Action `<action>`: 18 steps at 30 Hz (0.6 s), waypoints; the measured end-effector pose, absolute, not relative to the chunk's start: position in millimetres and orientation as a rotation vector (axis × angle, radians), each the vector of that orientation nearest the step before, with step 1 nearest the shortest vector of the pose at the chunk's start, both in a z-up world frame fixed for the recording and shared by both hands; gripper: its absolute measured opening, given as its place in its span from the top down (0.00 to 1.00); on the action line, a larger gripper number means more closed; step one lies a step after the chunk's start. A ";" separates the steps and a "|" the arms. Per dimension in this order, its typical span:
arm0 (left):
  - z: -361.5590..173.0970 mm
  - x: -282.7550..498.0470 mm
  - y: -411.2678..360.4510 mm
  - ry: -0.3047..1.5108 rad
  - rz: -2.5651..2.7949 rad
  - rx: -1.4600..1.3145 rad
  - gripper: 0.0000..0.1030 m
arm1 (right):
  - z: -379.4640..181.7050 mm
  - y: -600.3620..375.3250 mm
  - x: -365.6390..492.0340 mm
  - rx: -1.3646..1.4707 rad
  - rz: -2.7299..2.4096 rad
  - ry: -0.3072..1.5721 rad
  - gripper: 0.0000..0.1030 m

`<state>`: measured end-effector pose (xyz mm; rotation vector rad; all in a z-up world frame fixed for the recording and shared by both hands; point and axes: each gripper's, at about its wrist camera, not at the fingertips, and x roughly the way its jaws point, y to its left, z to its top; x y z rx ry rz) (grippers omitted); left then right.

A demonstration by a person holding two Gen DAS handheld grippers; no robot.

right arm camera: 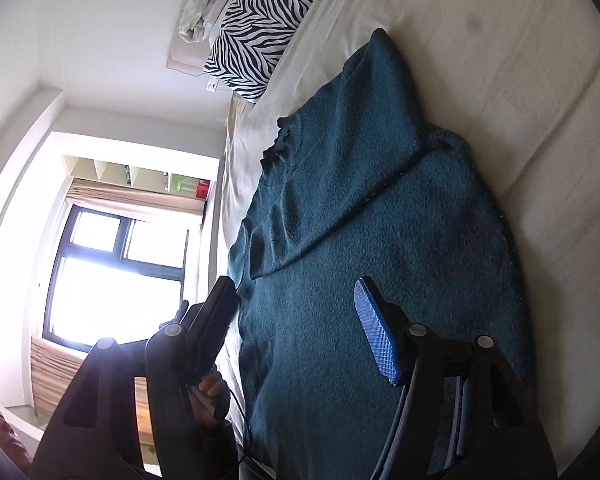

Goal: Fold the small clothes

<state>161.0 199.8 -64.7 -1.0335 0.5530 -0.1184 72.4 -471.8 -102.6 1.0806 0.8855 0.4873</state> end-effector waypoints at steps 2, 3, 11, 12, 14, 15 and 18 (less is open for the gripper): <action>-78.5 133.4 250.0 0.496 0.021 -1.139 0.19 | -102.8 -457.4 68.1 1.087 0.498 0.891 0.40; -86.6 121.0 271.6 0.468 0.081 -1.194 0.19 | -102.9 -450.3 67.3 1.088 0.503 0.894 0.40; -134.6 110.1 338.2 0.336 0.193 -1.500 0.28 | -102.6 -412.3 63.2 1.079 0.504 0.930 0.40; -133.8 118.0 337.2 0.339 0.196 -1.487 0.28 | -102.3 -411.0 63.8 1.079 0.499 0.931 0.40; -135.2 129.2 342.0 0.340 0.212 -1.475 0.29 | -100.8 -409.7 61.7 1.080 0.495 0.932 0.40; -136.8 134.1 344.1 0.338 0.223 -1.471 0.37 | -99.5 -410.0 61.5 1.078 0.493 0.932 0.40; -149.8 149.2 353.1 0.397 0.247 -1.478 0.92 | -96.2 -411.5 58.9 1.075 0.491 0.925 0.40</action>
